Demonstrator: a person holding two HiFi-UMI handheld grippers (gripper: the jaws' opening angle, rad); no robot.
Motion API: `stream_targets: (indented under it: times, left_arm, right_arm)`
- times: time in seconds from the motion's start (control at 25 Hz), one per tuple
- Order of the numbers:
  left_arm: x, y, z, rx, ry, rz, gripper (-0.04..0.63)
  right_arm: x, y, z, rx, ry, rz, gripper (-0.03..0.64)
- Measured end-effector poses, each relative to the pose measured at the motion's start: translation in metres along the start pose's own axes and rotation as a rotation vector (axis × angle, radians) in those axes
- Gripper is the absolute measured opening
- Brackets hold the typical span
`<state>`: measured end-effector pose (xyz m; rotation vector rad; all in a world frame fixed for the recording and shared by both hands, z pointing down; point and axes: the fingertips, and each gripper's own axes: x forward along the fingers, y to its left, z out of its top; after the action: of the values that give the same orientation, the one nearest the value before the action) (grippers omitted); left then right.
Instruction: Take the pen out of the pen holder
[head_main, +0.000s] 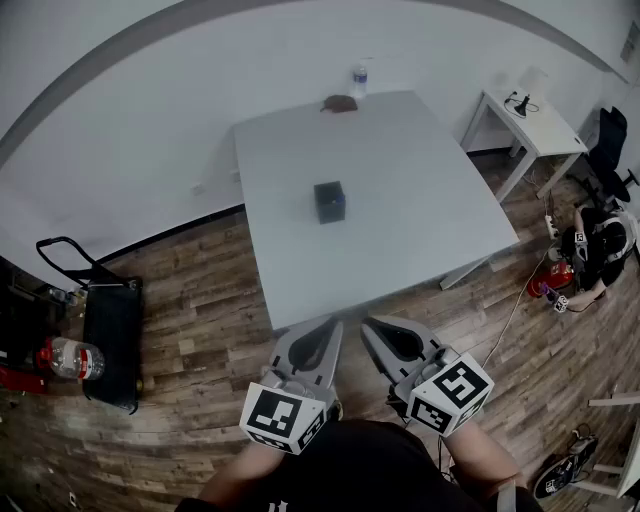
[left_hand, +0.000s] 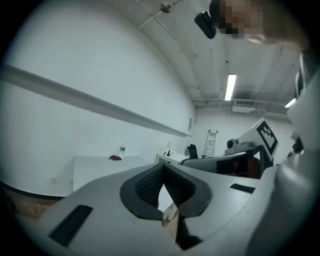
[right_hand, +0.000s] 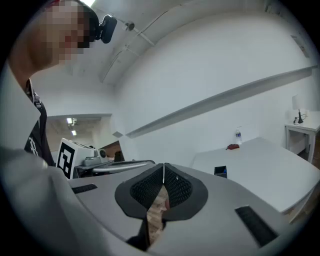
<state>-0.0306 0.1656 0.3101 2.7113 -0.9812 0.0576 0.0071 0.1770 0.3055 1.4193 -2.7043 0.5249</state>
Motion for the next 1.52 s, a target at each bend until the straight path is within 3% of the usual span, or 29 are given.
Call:
stream_targets:
  times: [0.2, 0.6, 0.96, 1.28, 1.4, 1.52]
  left_arm:
    - [0.017, 0.036, 0.006, 0.016, 0.001, -0.016, 0.006]
    - [0.054, 0.065, 0.009, 0.008, 0.013, -0.025, 0.008]
    - [0.12, 0.108, 0.017, 0.02, 0.015, 0.046, 0.008]
    - [0.176, 0.154, 0.029, -0.004, 0.06, 0.177, 0.008]
    - [0.185, 0.17, 0.023, -0.019, 0.086, 0.227, 0.008]
    - [0.19, 0.185, 0.019, -0.038, 0.106, 0.277, 0.008]
  right_arm:
    - [0.036, -0.015, 0.009, -0.013, 0.0, -0.026, 0.017]
    - [0.073, -0.054, 0.011, -0.037, 0.032, -0.049, 0.017]
    - [0.133, -0.139, 0.01, -0.088, 0.099, -0.017, 0.017]
    - [0.207, -0.246, -0.031, -0.119, 0.288, 0.037, 0.02]
    - [0.236, -0.269, -0.064, -0.16, 0.382, 0.079, 0.071]
    - [0.259, -0.286, -0.09, -0.218, 0.459, 0.117, 0.075]
